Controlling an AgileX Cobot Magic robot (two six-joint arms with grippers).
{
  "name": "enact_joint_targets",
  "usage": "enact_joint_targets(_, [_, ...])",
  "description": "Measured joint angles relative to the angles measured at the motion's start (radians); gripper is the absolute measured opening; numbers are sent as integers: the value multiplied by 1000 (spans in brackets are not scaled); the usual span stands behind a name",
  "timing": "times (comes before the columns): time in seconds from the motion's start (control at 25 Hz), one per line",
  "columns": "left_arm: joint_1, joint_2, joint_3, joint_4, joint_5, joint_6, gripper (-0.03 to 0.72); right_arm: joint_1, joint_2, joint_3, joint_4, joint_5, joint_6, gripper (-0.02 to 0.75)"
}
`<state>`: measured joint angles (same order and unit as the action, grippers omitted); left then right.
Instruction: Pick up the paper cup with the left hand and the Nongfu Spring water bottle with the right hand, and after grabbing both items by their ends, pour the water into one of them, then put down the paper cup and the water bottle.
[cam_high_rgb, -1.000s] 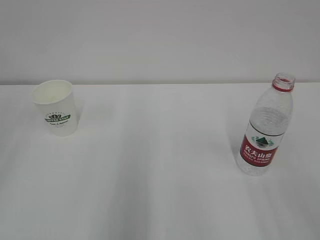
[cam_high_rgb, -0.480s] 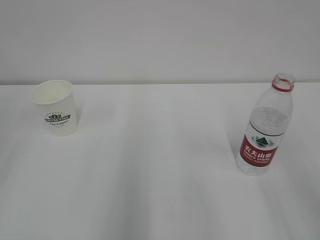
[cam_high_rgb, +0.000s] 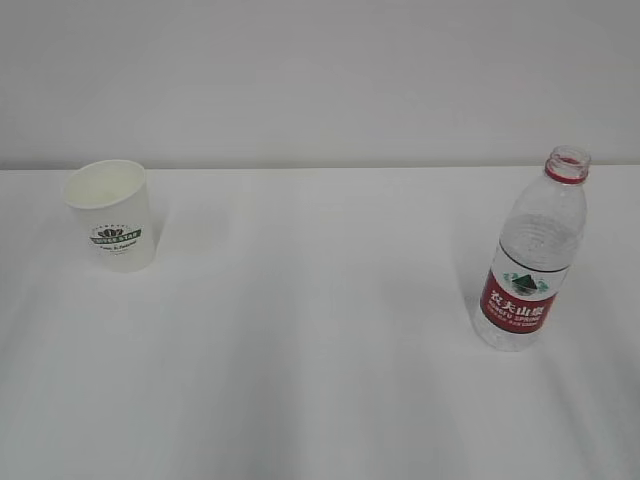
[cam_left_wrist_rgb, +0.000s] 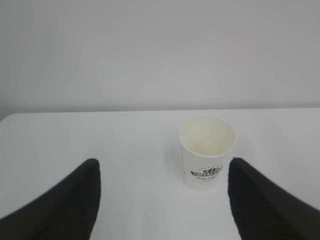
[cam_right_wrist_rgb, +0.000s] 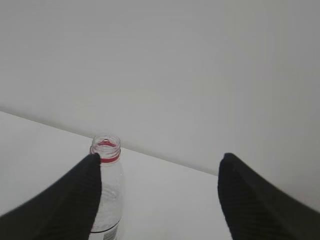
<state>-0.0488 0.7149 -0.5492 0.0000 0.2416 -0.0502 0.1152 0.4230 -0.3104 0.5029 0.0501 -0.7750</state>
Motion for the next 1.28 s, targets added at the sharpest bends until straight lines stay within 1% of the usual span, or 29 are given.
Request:
enact_joint_targets(0.32, [0, 179, 0, 0, -47, 0, 579, 0, 16, 1, 2, -50, 0, 549])
enact_joint_targets(0.72, [0, 394, 14, 9, -284, 0, 579, 0, 98, 1, 6, -168, 8, 549])
enact_joint_targets(0.96, [0, 463, 98, 0, -451, 0, 579, 0, 124, 1, 2, -189, 40, 549])
enact_joint_targets(1.04, [0, 468, 127, -11, -515, 0, 579, 0, 140, 1, -34, -196, 85, 549])
enact_joint_targets(1.16, [0, 473, 163, -20, -588, 0, 579, 0, 176, 1, -150, -233, 215, 549])
enact_joint_targets(1.28, [-16, 484, 190, -39, -619, -2, 579, 0, 243, -7, -338, -284, 408, 549])
